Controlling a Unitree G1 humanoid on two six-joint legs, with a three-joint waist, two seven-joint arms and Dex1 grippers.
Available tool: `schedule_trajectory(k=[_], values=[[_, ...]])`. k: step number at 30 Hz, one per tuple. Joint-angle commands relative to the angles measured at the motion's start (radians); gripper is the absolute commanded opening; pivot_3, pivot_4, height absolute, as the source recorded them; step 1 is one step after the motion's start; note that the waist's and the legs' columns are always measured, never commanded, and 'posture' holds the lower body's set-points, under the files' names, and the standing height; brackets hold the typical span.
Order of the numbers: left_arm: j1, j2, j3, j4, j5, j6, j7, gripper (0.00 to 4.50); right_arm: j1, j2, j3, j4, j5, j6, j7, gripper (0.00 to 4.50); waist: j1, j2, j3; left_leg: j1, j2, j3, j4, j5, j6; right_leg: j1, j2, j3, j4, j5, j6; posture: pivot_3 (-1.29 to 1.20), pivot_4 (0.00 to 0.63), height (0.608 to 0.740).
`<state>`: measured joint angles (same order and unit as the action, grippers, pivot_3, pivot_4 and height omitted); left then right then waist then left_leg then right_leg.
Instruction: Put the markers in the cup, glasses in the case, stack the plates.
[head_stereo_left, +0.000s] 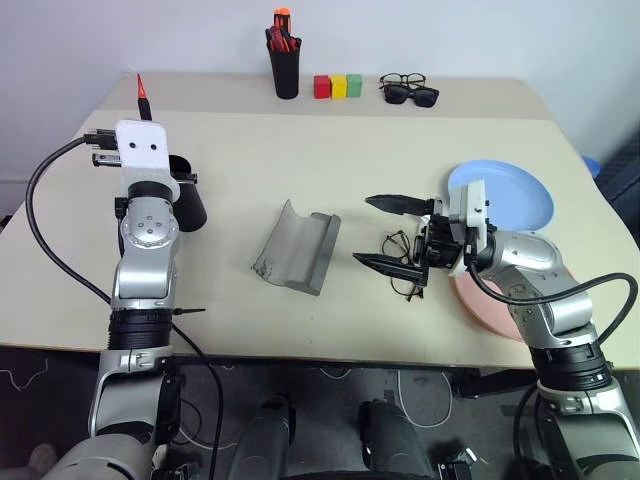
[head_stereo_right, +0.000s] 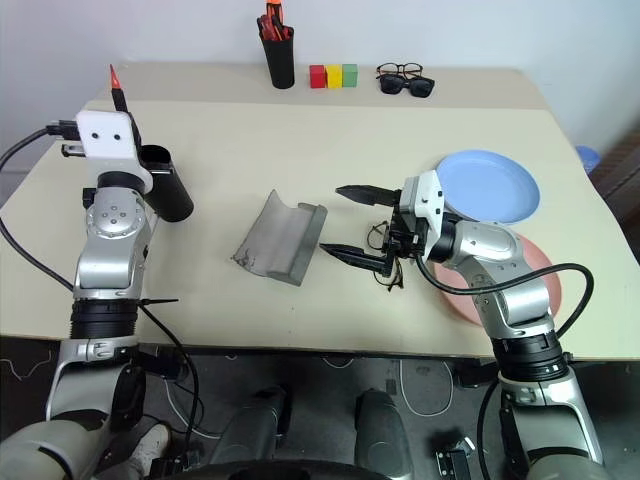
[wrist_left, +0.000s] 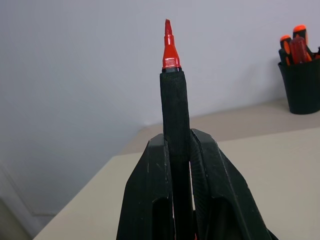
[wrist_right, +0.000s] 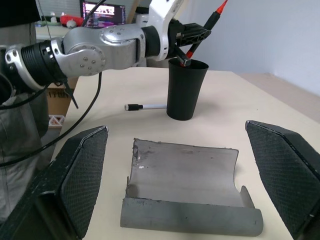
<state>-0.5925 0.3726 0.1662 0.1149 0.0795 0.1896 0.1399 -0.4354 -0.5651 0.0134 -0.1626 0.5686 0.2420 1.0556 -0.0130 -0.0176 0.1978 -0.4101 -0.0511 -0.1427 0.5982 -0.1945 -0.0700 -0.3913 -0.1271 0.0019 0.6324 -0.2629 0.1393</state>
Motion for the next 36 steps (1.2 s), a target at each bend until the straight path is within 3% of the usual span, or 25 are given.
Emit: schedule_trajectory(k=[1,4,10,14,17,22,28,36], values=[[0.006,-0.006,-0.008,-0.052,0.014,-0.005,-0.008,2.31,-0.026,0.018,-0.043,-0.009,0.036,0.013,-0.019,4.5,-0.001,0.0,0.0,0.0,0.0,0.0,0.0,0.0,0.0,0.0,0.0,0.0,0.0,0.0,0.0,0.0,0.15,0.74],[0.017,-0.019,-0.005,-0.081,-0.003,-0.017,-0.026,3.75,-0.033,0.03,-0.053,-0.004,0.045,0.022,-0.032,4.5,-0.001,0.0,0.0,0.0,0.0,0.0,0.0,0.0,0.0,0.0,0.0,0.0,0.0,0.0,0.0,0.0,0.15,0.74],[0.044,-0.041,0.048,-0.307,-0.136,0.043,-0.109,3.75,-0.036,0.052,-0.063,0.004,0.058,0.042,-0.05,4.5,-0.001,0.0,0.0,0.0,0.0,0.0,0.0,0.0,0.0,0.0,0.0,0.0,0.0,0.0,0.0,0.0,0.15,0.74],[0.107,-0.021,0.084,-0.576,-0.382,0.337,-0.231,3.75,-0.028,0.056,-0.054,0.007,0.073,0.077,-0.046,4.5,-0.006,0.001,0.0,0.0,0.0,0.0,0.0,0.0,0.0,0.0,0.0,0.0,0.0,0.0,0.0,0.0,0.15,0.74],[0.221,0.092,0.146,-0.767,-0.658,0.674,-0.345,3.75,-0.011,0.057,-0.036,0.016,0.086,0.116,-0.026,4.5,-0.012,0.001,0.0,0.0,0.001,0.0,0.0,0.0,0.0,0.0,0.001,0.001,0.001,0.0,0.0,0.0,0.15,0.74],[0.42,0.294,0.279,-0.842,-0.891,0.988,-0.451,3.75,0.022,0.054,-0.008,0.005,0.072,0.127,0.016,4.5,-0.017,0.001,0.0,0.002,0.007,0.001,0.0,0.0,0.0,-0.001,0.007,0.002,0.001,0.001,-0.004,0.0,0.15,0.74],[0.48,0.305,0.415,-0.786,-0.842,1.313,-0.293,3.75,0.042,0.065,-0.001,0.012,0.05,0.103,0.019,4.5,-0.012,0.001,0.0,0.003,0.012,0.001,0.0,0.0,0.0,-0.001,0.011,0.002,0.001,0.0,-0.01,0.0,0.15,0.74],[0.342,0.316,0.426,-0.587,-0.694,1.425,-0.191,3.75,0.042,0.077,-0.003,0.034,0.024,0.077,0.022,4.5,-0.001,0.001,0.0,0.003,0.012,0.001,0.0,0.002,-0.003,-0.002,0.011,0.002,0.001,0.004,-0.015,0.0,0.15,0.74]])
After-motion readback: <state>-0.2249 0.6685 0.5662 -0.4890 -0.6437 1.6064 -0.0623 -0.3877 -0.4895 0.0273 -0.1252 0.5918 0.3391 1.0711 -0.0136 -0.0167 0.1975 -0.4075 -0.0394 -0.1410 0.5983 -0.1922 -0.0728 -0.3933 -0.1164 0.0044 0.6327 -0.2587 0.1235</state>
